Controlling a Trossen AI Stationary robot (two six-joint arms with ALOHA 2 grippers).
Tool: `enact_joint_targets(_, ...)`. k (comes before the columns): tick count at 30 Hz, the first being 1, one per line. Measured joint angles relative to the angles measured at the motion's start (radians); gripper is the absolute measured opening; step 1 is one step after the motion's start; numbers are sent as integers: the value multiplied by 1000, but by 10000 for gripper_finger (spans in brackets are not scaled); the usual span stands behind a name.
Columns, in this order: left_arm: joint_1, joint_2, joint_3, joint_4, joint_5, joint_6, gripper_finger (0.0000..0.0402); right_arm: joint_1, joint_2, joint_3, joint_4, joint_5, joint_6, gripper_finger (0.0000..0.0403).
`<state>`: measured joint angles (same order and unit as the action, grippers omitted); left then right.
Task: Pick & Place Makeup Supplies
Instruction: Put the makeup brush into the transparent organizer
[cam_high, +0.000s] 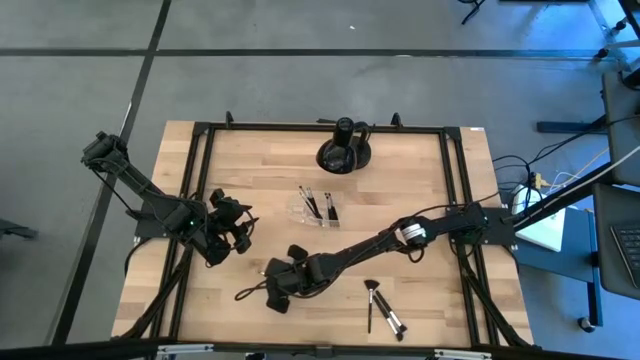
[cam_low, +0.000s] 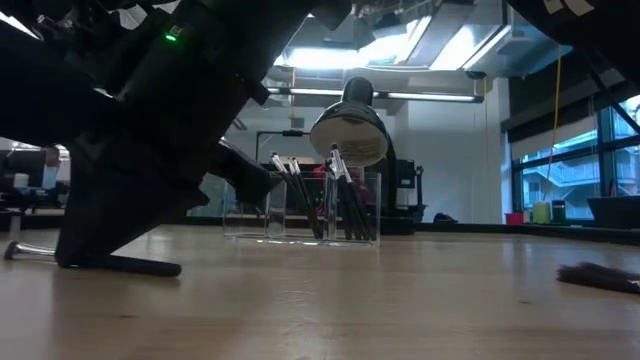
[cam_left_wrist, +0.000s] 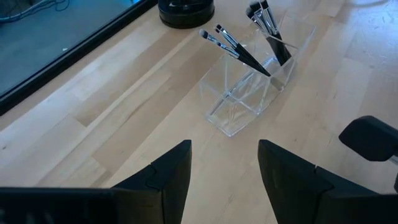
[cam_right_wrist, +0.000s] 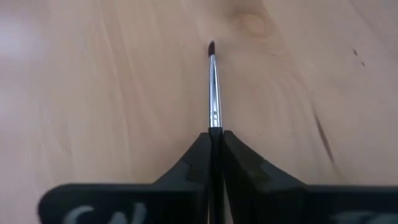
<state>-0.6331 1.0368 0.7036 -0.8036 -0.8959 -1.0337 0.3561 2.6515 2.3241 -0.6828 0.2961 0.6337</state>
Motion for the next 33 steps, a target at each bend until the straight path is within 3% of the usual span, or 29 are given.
enact_joint_targets(12,0,0,0,-12,26,0,180,38,-18,28,-114,14,-17,34)
enact_joint_targets(24,-2,0,-19,-12,46,-18,180,118,-82,25,-546,280,170,36)
enact_joint_targets(33,-2,0,-19,-9,46,-26,180,160,-88,22,-694,347,321,36)
